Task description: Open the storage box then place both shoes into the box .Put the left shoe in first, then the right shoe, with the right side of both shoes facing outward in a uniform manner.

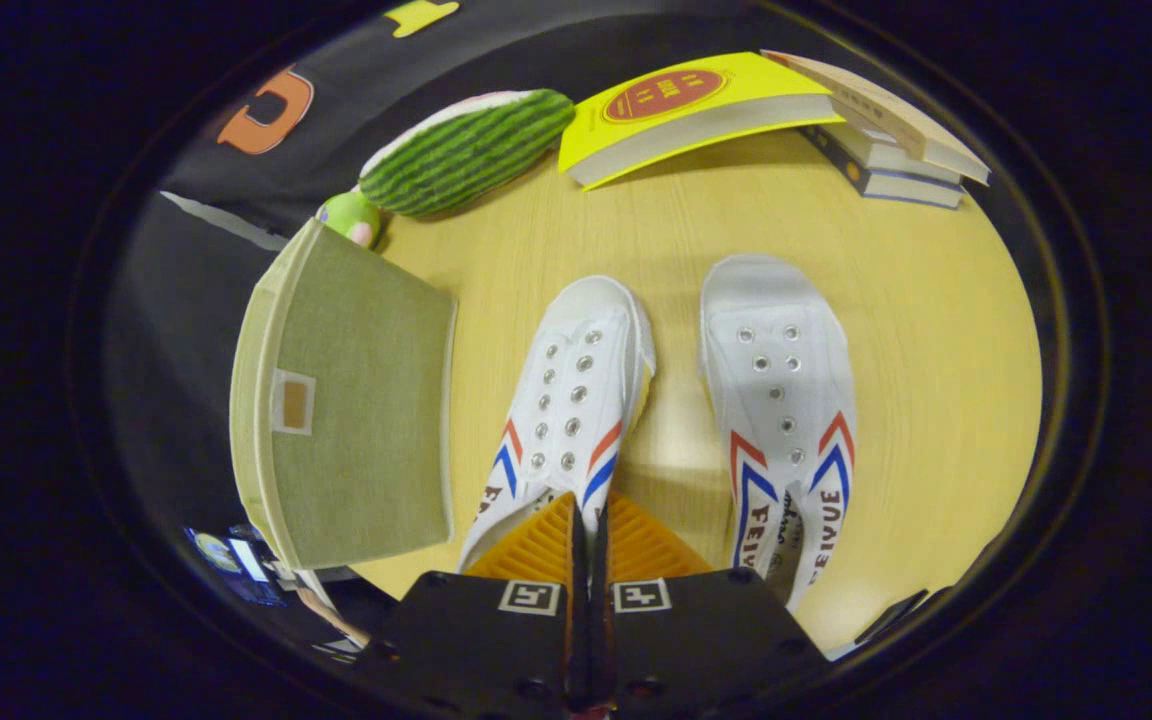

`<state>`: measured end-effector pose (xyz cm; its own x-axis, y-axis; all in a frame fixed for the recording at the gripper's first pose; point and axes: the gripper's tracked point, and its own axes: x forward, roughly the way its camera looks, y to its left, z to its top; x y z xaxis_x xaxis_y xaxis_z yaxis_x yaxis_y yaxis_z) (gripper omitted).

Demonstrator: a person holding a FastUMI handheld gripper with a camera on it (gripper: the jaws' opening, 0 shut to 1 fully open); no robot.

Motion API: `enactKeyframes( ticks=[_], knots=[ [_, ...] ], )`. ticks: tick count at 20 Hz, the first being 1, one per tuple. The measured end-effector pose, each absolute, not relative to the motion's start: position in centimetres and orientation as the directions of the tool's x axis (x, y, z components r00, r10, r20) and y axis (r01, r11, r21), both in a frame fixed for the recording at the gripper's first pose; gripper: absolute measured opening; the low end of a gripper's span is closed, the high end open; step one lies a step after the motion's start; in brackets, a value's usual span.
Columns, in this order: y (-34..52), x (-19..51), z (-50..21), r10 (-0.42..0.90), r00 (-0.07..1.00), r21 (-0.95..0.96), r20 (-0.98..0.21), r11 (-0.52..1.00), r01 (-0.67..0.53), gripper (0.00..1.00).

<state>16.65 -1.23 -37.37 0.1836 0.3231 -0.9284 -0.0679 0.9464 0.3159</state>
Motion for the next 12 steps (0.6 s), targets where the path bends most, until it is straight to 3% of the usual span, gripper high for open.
enactKeyframes(
  ticks=[12],
  knots=[
    [4.5,16.5,-24.0,0.454,0.398,0.438,-0.797,0.889,-0.136,0.06]
  ],
)
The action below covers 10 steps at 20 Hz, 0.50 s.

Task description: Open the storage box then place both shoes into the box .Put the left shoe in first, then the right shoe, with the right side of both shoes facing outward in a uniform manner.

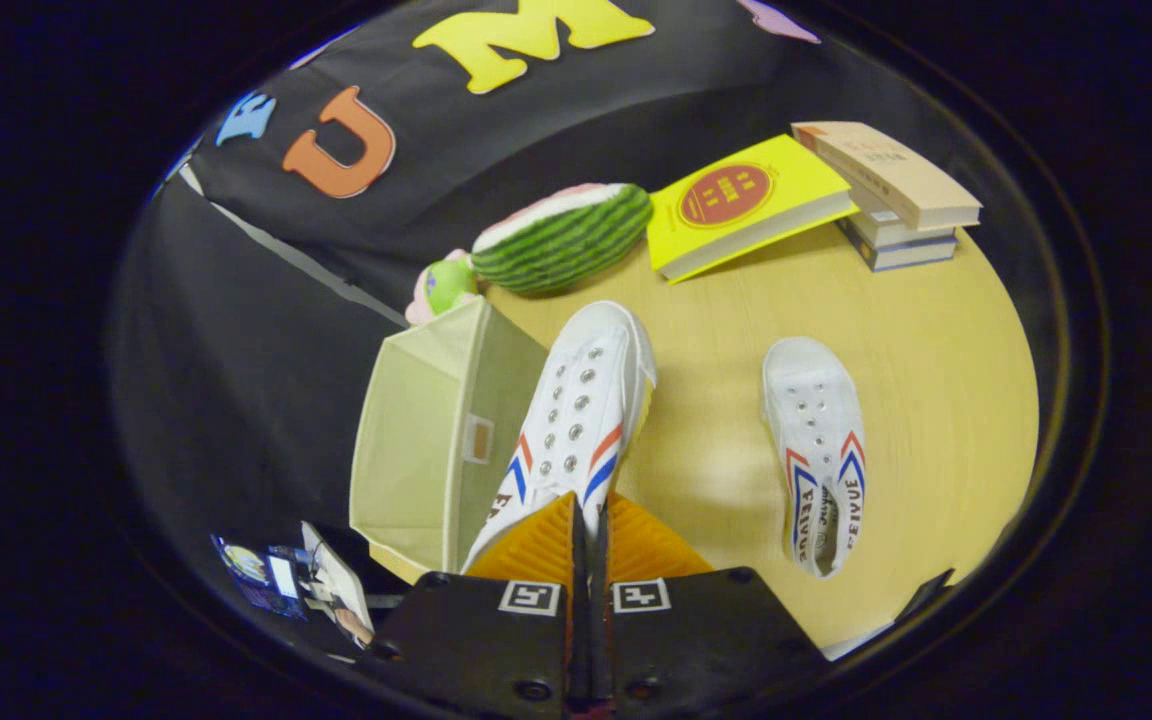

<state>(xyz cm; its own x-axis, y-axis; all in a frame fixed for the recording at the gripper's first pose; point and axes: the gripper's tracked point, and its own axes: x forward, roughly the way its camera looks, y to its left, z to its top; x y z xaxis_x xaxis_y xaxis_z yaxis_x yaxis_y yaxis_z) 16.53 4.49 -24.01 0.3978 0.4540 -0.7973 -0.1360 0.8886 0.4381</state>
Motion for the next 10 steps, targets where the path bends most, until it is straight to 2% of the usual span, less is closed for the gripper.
enactKeyframes(
  ticks=[5,10],
  knots=[
    [9.1,15.6,-18.4,0.486,0.464,0.455,-0.74,0.871,-0.187,0.06],
    [15.3,15.1,-17.6,0.533,0.45,0.487,-0.716,0.844,-0.225,0.06]
  ],
)
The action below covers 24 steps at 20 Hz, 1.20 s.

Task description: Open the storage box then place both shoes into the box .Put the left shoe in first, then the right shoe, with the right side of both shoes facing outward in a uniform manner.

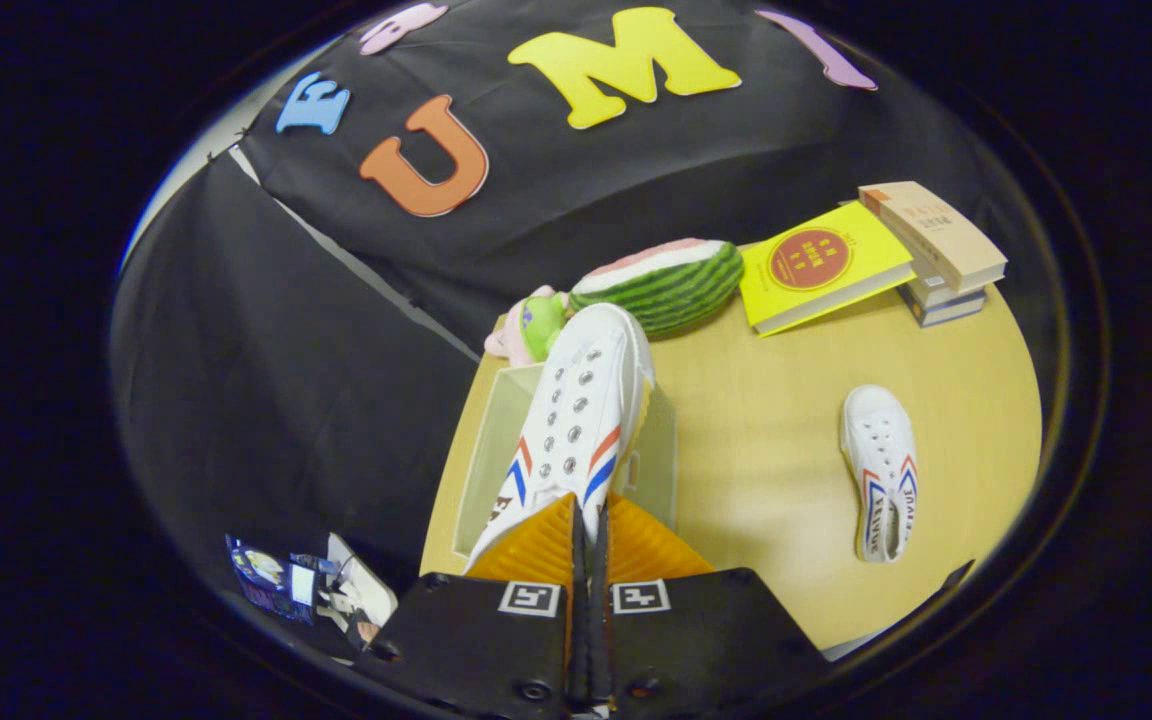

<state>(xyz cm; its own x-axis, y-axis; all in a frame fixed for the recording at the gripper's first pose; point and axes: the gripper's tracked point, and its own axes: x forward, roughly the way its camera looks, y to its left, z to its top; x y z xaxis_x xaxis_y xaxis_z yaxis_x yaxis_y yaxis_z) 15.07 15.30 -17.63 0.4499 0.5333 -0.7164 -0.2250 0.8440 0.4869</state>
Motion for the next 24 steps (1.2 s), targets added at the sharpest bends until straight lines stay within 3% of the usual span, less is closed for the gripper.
enactKeyframes(
  ticks=[10,17,24],
  knots=[
    [24.8,16.5,-22.0,0.51,0.525,0.485,-0.681,0.852,-0.199,0.06],
    [27.5,17.4,-26.5,0.446,0.568,0.433,-0.692,0.885,-0.168,0.06],
    [28.5,16.9,-26.7,0.458,0.596,0.42,-0.66,0.882,-0.214,0.06]
  ],
)
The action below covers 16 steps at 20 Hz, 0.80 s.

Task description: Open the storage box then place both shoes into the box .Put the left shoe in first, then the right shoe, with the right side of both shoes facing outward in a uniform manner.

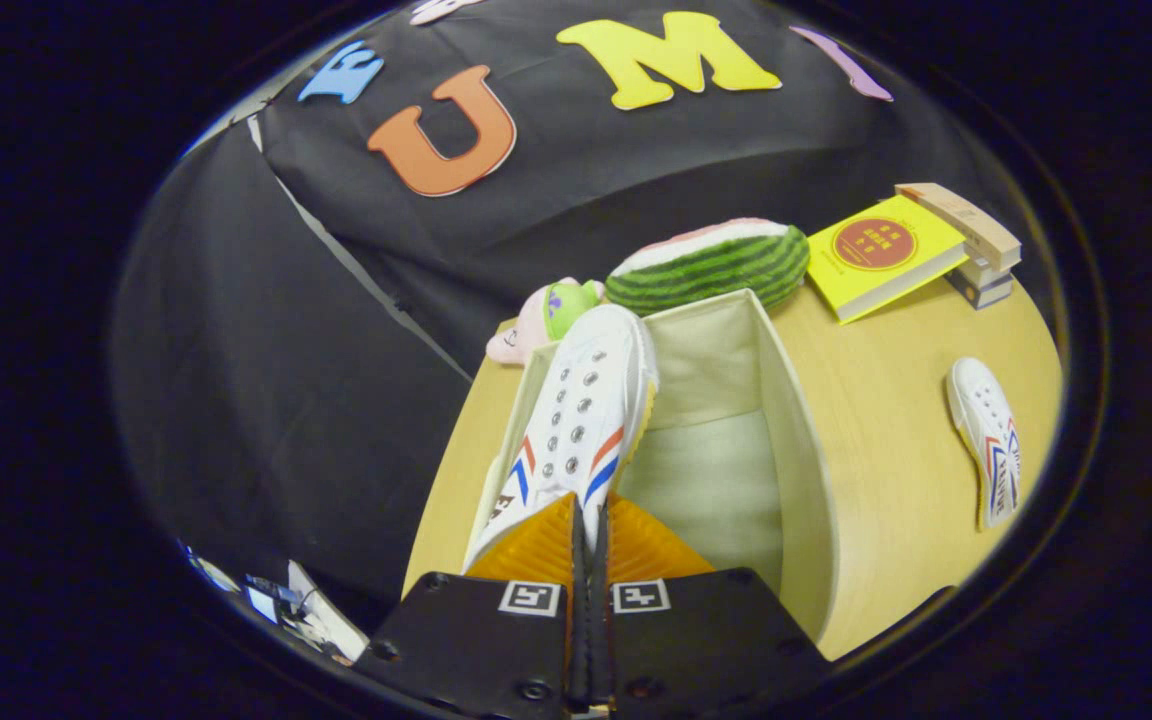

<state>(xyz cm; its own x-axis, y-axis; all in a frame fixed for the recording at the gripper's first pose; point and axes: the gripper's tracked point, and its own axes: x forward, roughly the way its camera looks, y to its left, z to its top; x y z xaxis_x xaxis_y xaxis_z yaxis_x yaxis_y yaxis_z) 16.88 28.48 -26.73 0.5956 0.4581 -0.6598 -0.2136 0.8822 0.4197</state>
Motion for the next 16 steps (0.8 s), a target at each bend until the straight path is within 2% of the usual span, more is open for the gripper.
enactKeyframes(
  ticks=[8,10,12,16],
  knots=[
    [29.3,14.9,-29.2,0.486,0.517,0.447,-0.704,0.87,-0.208,0.06],
    [30.6,14.7,-27.3,0.563,0.52,0.505,-0.642,0.821,-0.266,0.27],
    [28.7,15.5,-26.5,0.512,0.561,0.432,-0.65,0.857,-0.28,1.0],
    [24.7,15.4,-23.3,0.464,0.601,0.377,-0.651,0.885,-0.275,1.0]
  ],
)
